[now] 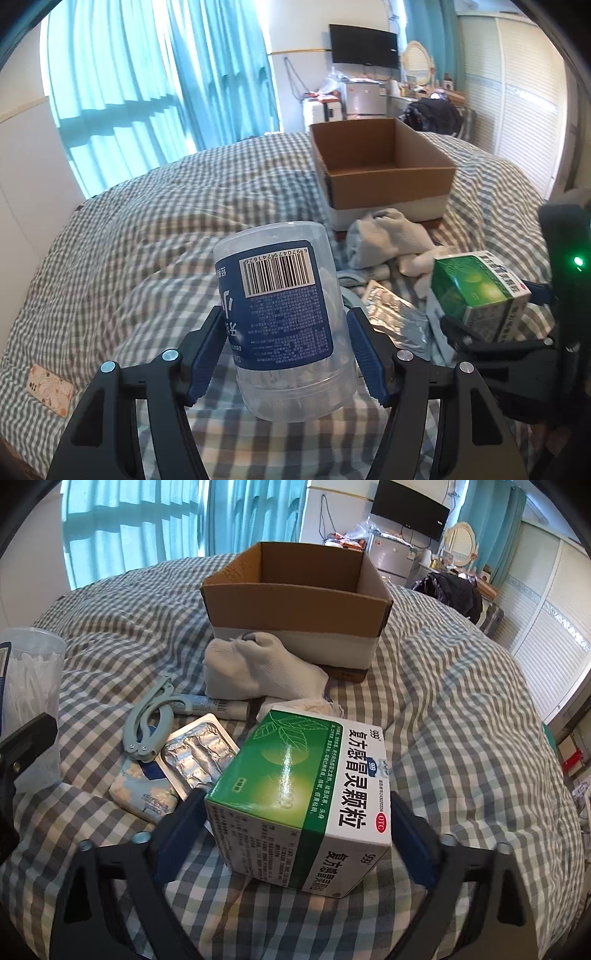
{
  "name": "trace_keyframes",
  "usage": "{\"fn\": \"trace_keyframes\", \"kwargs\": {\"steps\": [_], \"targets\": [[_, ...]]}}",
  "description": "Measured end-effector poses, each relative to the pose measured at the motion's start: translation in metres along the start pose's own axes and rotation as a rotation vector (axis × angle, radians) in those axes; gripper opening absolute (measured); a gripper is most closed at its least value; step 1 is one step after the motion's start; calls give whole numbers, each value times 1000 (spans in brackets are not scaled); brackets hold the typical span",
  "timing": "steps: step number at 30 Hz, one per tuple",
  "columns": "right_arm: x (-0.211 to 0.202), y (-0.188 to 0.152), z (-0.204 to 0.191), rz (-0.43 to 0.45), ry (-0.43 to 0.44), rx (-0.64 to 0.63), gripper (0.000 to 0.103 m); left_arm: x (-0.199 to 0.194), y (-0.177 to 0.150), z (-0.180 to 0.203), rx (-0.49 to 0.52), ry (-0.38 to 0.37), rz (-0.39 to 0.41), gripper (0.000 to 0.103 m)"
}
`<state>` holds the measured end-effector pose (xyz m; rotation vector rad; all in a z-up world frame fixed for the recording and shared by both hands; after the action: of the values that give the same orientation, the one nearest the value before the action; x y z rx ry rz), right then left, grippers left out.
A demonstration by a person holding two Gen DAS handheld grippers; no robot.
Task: Organize objects
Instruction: 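Grasp the green medicine box with the right gripper while the left gripper lifts the tub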
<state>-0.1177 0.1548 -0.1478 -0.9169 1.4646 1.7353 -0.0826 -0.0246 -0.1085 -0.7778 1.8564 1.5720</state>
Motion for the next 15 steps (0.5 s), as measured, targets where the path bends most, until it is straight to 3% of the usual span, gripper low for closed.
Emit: {"fn": "trace_keyframes", "kwargs": {"steps": [8, 15], "targets": [[-18, 1, 7, 50, 38, 3, 83, -6, 0, 14, 18, -33, 11, 67], [-68, 9, 21, 156, 57, -8, 82, -32, 16, 13, -5, -53, 52, 67]]}}
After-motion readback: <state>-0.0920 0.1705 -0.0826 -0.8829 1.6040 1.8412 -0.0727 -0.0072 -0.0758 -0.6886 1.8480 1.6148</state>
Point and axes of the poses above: each gripper's, at about its wrist camera, not at the fingertips, and x roughly the way its jaws point, z to its right, y to its top, the point moved 2 cm from there along x, roughly the way its jaws point, and after that the axes turned 5 degrees about -z, right-handed, at the moved point
